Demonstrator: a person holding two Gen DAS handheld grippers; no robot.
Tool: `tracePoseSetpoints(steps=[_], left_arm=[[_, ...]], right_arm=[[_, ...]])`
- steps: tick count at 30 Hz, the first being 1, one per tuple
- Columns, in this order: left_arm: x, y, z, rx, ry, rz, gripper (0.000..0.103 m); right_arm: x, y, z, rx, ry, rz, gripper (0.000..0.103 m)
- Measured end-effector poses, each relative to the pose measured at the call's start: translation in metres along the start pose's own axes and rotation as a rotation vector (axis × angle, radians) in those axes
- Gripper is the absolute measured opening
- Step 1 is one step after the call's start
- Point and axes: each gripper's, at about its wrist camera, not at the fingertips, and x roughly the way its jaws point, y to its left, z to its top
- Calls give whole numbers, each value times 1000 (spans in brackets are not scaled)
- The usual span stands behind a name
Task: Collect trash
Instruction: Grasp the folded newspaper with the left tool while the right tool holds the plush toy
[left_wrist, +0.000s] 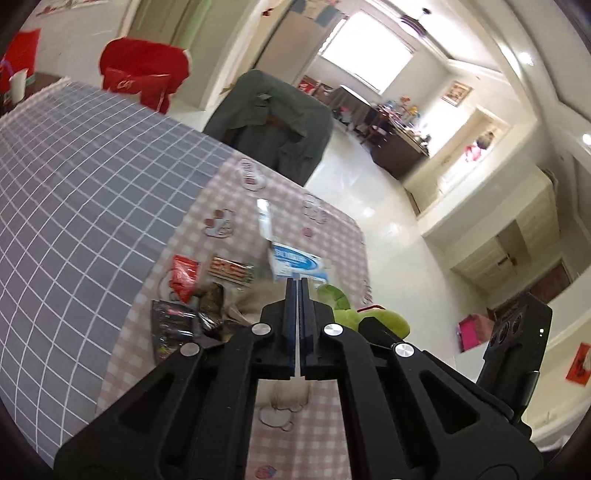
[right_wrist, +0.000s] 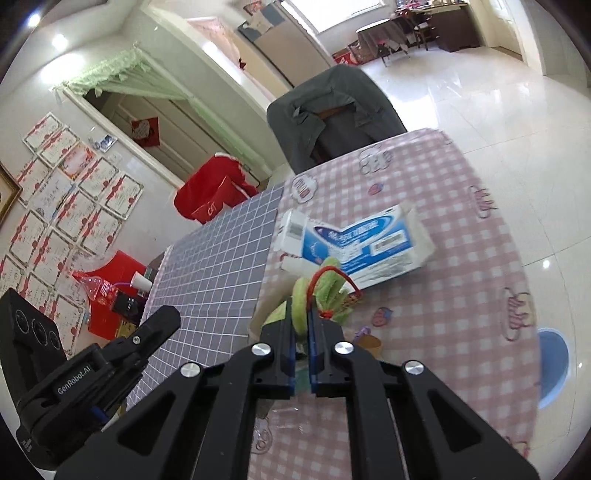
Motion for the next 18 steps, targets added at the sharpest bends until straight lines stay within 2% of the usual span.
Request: tracePoseSetpoints(steps=[3, 11, 12, 13, 14, 16, 18], left_arm=[[3, -14, -16, 26, 52, -16, 1], [36, -24, -68, 114, 264, 92, 5], [41, -22, -72, 111, 287, 101, 12], [42, -19, -75, 106, 298, 104, 44], [42, -17, -78, 102, 296, 110, 66], [38, -14, -84, 102, 267, 125, 66], [43, -8, -87, 89, 289, 130, 66]], right_arm=[[-19, -14, -5, 17, -8, -17, 6], [-40, -52, -37, 42, 10, -98, 6], [-41, -56, -40, 46, 15, -107, 6], [-41, -61, -44, 52, 22, -114, 6], [-42, -66, -47, 58, 25, -119, 6], [-41, -69, -52, 54, 27, -134, 6], [-41, -73, -55, 54, 29, -142, 6]])
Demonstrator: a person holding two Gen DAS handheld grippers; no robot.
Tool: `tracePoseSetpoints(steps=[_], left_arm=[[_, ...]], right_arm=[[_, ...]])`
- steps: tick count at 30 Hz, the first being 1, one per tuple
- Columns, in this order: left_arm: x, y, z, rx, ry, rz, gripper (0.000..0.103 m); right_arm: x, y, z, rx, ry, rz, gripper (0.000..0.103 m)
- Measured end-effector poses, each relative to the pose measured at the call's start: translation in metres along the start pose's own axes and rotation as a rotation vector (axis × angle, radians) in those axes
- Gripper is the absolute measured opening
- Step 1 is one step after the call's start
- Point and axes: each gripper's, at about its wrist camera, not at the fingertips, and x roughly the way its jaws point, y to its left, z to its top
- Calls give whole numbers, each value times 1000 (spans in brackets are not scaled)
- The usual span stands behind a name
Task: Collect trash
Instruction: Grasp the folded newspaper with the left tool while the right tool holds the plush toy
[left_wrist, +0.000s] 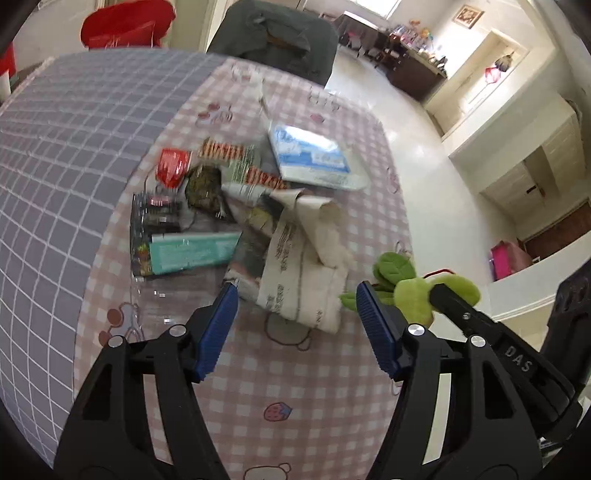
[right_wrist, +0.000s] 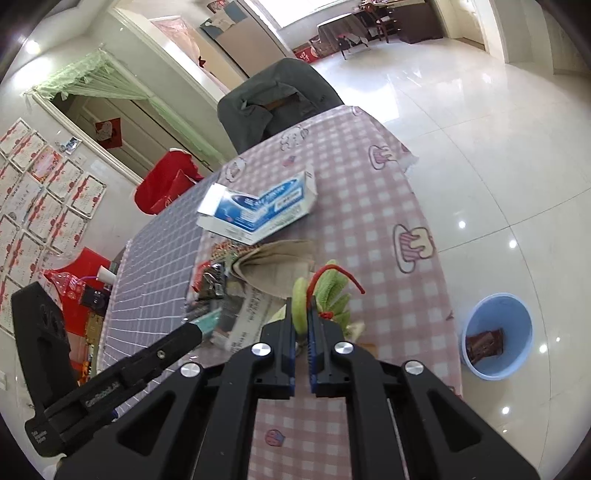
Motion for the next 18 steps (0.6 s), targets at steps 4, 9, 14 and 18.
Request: tracePoseSetpoints(steps=[4, 9, 14, 18], left_arm=[[6, 4, 4, -29, -14, -12, 66], [20, -7, 19, -23, -15, -27, 66], [43, -23, 33, -6, -9, -29, 66], [64, -27, 44, -6, 1, -1, 66]], right_arm=[[3, -3, -2, 0, -11, -21, 6], [6, -1, 5, -26, -53, -58, 6], [16, -1, 14, -52, -82, -97, 6], [28, -8, 19, -46, -77, -115, 6]])
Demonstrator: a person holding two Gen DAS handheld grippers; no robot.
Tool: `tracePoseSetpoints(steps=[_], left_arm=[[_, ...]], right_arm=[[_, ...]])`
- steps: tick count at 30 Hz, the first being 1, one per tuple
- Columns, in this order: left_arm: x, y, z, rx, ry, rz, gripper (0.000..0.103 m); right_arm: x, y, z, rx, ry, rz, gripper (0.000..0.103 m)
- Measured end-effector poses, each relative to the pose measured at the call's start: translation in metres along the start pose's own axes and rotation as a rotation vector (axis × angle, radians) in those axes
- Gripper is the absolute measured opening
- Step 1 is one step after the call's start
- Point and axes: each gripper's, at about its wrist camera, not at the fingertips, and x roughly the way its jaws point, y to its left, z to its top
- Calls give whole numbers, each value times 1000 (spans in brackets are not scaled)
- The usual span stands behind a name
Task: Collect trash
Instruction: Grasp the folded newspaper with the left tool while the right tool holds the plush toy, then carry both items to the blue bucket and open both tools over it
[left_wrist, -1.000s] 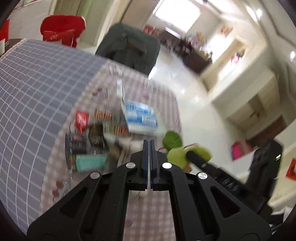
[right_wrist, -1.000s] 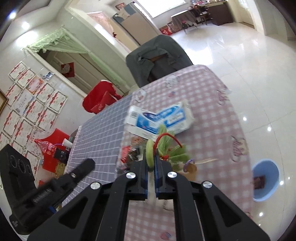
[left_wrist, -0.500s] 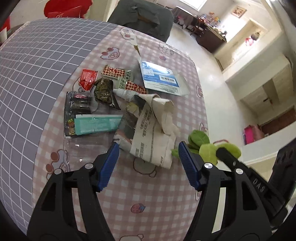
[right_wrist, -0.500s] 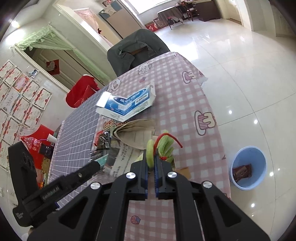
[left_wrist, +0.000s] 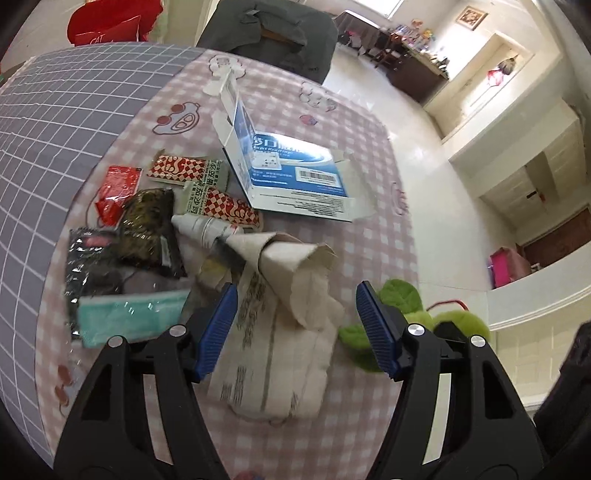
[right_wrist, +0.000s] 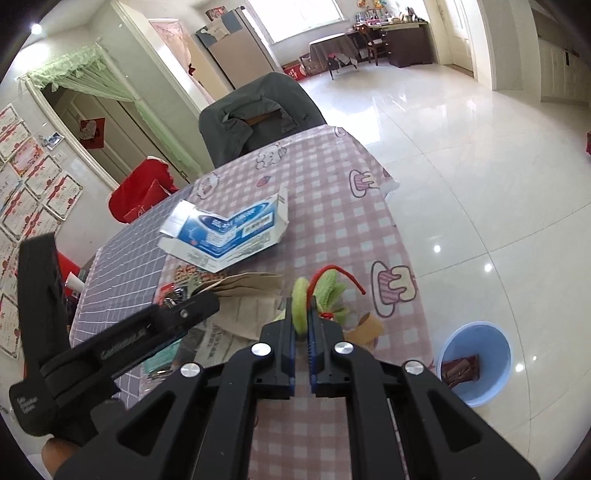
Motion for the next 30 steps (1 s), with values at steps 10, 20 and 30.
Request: tracePoseSetpoints(steps=[10, 20, 30], left_arm=[[34, 4, 8, 18, 64, 63, 19], [-6, -3, 5, -1, -2, 14, 3], [-46, -72, -12, 97, -47, -51, 3]], right_arm=[[17, -14, 4, 50, 27, 0, 6], [-9, -21, 8, 80, 7, 34, 6], [-71, -62, 12, 135, -89, 17, 6]])
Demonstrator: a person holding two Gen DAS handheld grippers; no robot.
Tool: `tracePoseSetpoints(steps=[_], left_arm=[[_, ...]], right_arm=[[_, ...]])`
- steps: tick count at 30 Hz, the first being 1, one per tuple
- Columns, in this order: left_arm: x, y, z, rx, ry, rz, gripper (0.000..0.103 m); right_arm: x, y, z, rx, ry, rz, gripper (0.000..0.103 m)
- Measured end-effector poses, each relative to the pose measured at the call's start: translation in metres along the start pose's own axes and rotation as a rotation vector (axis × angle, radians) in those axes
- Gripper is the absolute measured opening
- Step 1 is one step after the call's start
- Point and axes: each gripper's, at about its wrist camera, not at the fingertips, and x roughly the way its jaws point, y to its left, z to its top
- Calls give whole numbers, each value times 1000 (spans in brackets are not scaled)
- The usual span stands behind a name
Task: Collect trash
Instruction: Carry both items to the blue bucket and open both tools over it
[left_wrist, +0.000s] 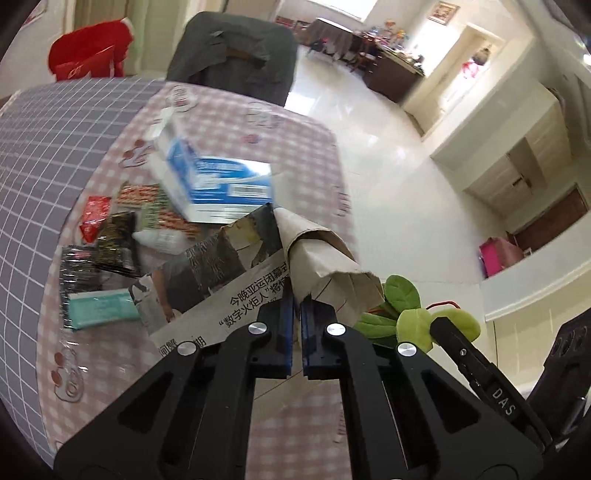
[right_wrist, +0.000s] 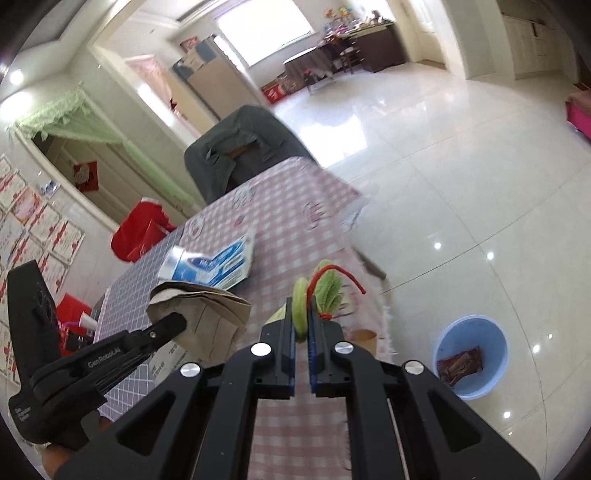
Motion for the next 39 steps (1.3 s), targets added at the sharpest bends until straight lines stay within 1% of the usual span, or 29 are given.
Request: tracePoseSetpoints(steps=[7, 12, 13, 16, 20, 21, 22, 23, 33, 39], left_arm=[[14, -73, -20, 82, 51, -62, 3], [27, -123, -34, 150, 84, -92, 3], [32, -134, -38, 170, 101, -96, 3], [44, -153, -44, 195, 135, -96, 3], [59, -172, -50, 219, 168, -95, 3], [61, -173, -51, 220, 173, -95, 3], [65, -177, -51, 224, 181, -96, 3], [68, -179, -51, 227, 186, -94, 3], [102, -214, -63, 265, 269, -120, 3], [117, -226, -68, 283, 306, -140, 3]], right_arm=[[-47, -59, 5, 65, -59, -61, 6], [-65, -100, 8, 118, -75, -105, 6], [-67, -105, 8, 125, -76, -110, 6], [-71, -127, 12, 146, -83, -131, 6], [-70, -153, 16, 197, -81, -118, 10], [-70, -157, 17, 209, -80, -128, 16], [-70, -164, 17, 223, -79, -139, 25], [-71, -168, 18, 228, -77, -139, 27], [-87, -188, 28, 211, -92, -191, 30], [-96, -200, 31, 233, -113, -209, 33]])
